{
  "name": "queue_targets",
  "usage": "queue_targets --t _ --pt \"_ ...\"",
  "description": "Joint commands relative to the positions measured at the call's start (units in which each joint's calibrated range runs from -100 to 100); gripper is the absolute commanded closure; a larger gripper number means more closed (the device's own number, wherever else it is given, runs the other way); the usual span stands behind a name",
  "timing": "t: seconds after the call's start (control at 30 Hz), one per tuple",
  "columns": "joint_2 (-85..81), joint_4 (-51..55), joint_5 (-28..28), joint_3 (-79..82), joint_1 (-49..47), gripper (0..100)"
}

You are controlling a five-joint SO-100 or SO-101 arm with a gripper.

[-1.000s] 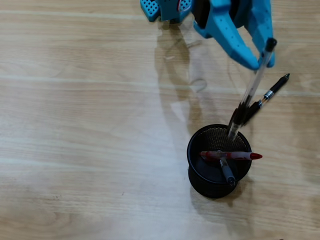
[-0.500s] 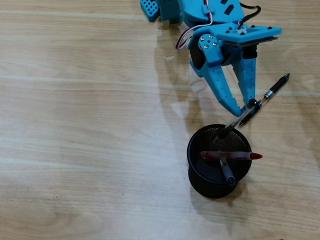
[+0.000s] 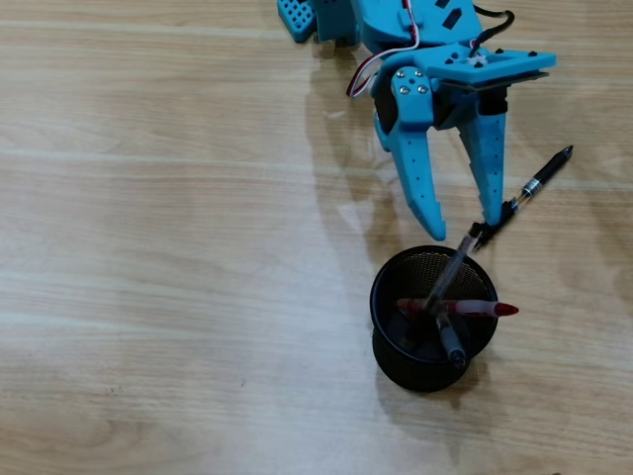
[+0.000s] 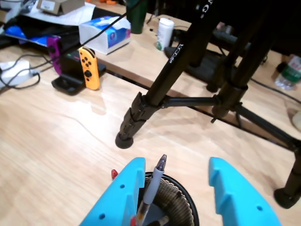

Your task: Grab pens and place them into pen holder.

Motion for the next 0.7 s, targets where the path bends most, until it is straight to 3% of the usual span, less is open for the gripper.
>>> queue_targets --t 0.0,0.1,0.2,0.43,0.67 --pt "-1.49 -0.31 3.22 -0.84 -2.66 91" --pt "-1.49 -0.31 5.68 -0.93 -5.13 99" --pt "-1.49 5.34 9.35 -2.28 -8.97 98" --pt "-0.47 38.96 17.51 -16.04 -15.46 98" --pt "1.57 56.18 25.79 -19.93 -20.31 98"
